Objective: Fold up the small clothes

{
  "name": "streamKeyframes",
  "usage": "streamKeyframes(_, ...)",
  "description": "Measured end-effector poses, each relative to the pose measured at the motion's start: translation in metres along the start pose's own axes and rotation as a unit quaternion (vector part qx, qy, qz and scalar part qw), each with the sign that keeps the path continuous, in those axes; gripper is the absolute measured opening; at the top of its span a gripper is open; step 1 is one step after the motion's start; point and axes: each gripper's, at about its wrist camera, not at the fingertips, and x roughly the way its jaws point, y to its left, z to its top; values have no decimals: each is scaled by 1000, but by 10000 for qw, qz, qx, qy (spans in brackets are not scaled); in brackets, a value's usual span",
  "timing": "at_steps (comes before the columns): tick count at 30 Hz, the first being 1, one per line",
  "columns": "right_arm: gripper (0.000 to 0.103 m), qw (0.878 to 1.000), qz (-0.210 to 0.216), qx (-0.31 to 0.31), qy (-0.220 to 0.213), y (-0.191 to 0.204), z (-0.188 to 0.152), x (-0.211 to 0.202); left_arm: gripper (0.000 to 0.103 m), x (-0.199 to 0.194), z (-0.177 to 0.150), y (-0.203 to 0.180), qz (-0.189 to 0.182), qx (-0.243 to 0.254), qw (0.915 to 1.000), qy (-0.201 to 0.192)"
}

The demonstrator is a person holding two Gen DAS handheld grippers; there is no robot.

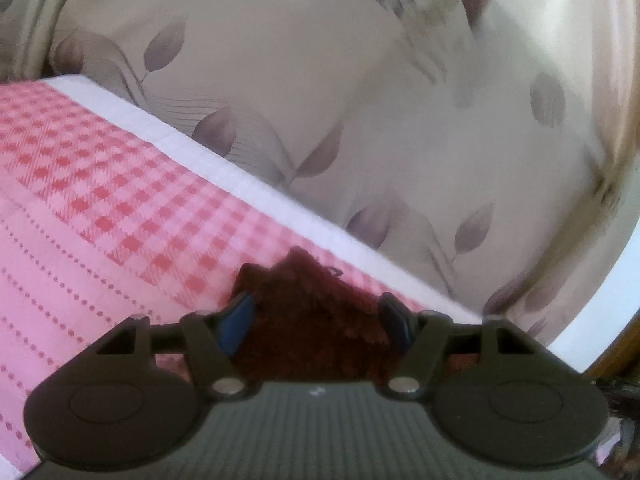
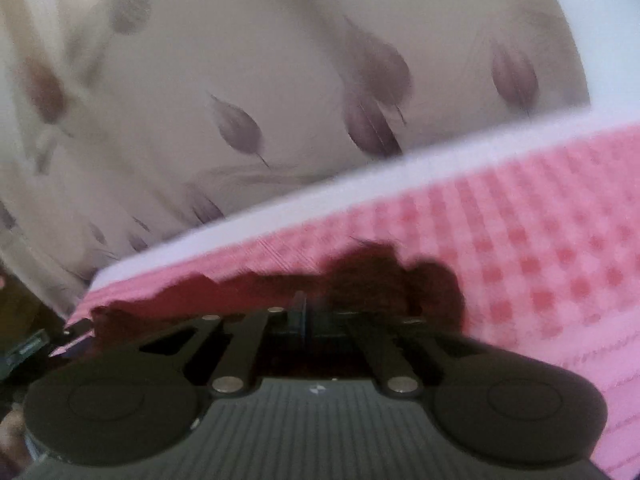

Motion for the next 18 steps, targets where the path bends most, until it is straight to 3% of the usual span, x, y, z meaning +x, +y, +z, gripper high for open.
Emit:
streamKeyframes(2, 44, 9985, 191, -500, -95, 26, 14, -13, 69, -3, 0, 2, 37, -118, 9999, -82)
streamKeyframes(4, 58, 9911, 486, -1237, 33, 65, 27, -17, 69, -2, 0, 6, 55, -268, 9996, -95)
streamKeyframes(5, 77, 9852, 609, -1592, 160, 84, 30, -16, 69, -2, 0, 9, 45, -351, 9993, -88)
streamKeyframes(6, 88, 9769, 772, -1978, 248, 106, 31, -12, 69, -2, 0, 12, 51, -443, 9990, -101)
streamKeyframes(10, 91, 9492, 1006, -2903, 673, 162, 24, 19, 69, -3, 0, 20, 69, -706, 9974, -131)
streamKeyframes(11, 89, 9437, 1066, -3018, 836, 168, 22, 28, 69, -4, 0, 21, 81, -713, 9973, -154)
streamKeyframes(13, 70, 9359, 1014, -3152, 1202, 177, 15, 53, 69, -5, -1, 19, 44, -655, 9977, -196)
streamKeyframes(15, 18, 9313, 703, -3250, 1488, 180, 6, 73, 69, -5, -1, 17, 33, -593, 9980, -218)
streamKeyframes(18, 13, 9333, 453, -3302, 1341, 175, 0, 84, 69, -5, -2, 18, -2, -593, 9980, -235)
